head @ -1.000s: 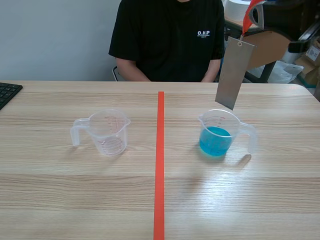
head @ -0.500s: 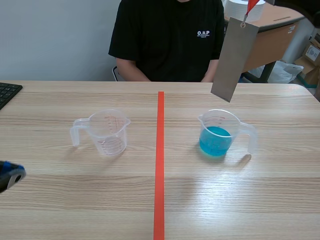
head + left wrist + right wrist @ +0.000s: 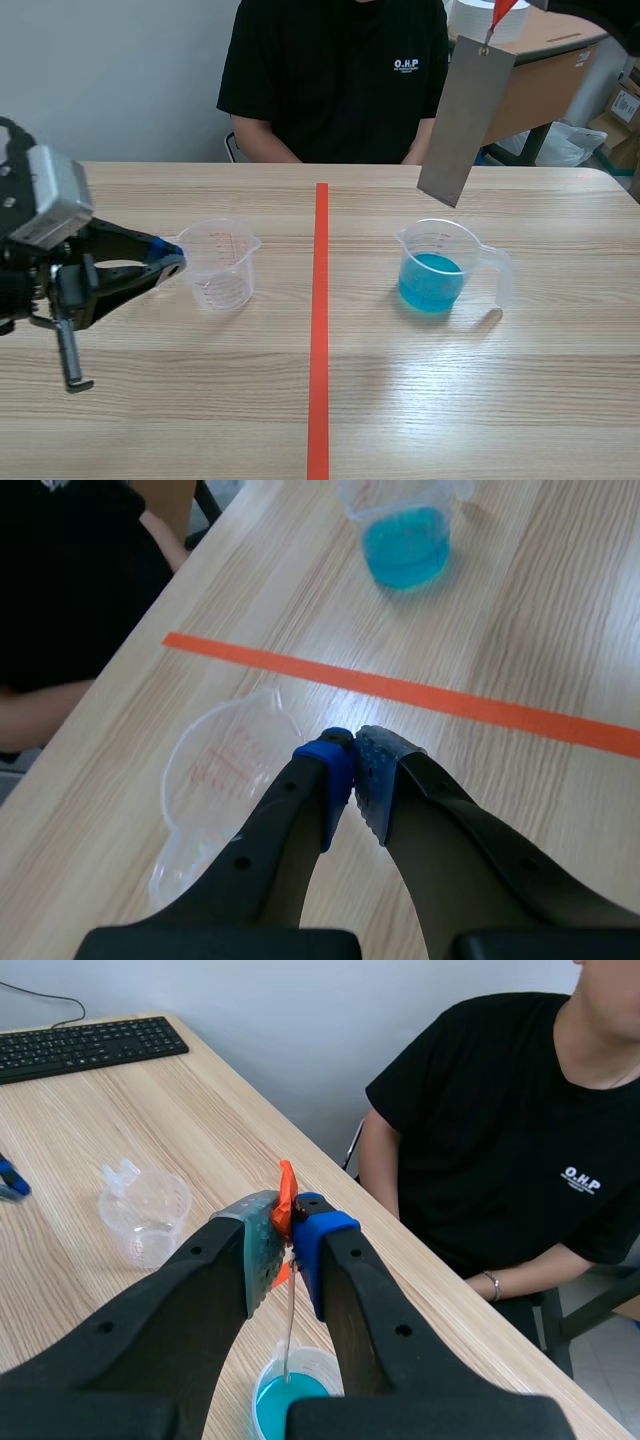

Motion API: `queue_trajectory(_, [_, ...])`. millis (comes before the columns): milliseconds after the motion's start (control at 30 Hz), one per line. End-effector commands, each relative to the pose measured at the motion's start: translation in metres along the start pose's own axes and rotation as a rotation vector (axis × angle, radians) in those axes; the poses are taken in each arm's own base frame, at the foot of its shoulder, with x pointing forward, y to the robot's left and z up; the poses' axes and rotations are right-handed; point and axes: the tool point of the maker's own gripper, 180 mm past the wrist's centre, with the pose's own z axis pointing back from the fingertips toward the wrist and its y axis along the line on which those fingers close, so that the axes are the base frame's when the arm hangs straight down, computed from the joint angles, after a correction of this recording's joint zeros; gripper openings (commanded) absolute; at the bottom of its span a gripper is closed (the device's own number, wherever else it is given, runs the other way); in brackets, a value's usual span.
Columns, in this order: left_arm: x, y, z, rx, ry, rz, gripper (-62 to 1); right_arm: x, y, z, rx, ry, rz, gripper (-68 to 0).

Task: Do the redox reaction experiment.
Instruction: 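Raise the plate and point at it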

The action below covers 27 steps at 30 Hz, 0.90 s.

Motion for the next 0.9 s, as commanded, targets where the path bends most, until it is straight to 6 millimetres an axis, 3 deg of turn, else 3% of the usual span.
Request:
queue_trajectory(0, [0.018, 0.001, -0.012, 0.013, -0.060, -0.009, -56.2, 0.010, -0.001, 0.003, 0.002, -0.023, 0.031, -65.8])
queue_trajectory(133, [0.030, -0.008, -0.039, -0.008, -0.073, -0.058, -56.2, 0.010, -0.001, 0.003, 0.002, -0.023, 0.031, -65.8])
queue_trajectory(267, [0.038, -0.005, -0.062, 0.026, -0.087, -0.092, -56.2, 0.010, -0.001, 0.003, 0.002, -0.024, 0.030, -65.8])
queue_trajectory(667, [0.021, 0.027, -0.113, 0.090, -0.042, -0.085, -56.2, 0.010, -0.001, 0.003, 0.002, -0.023, 0.030, -65.8])
queue_trajectory(867, [0.029, 0.029, -0.136, 0.075, -0.059, -0.086, -56.2, 0.010, -0.001, 0.003, 0.002, -0.023, 0.030, -65.8])
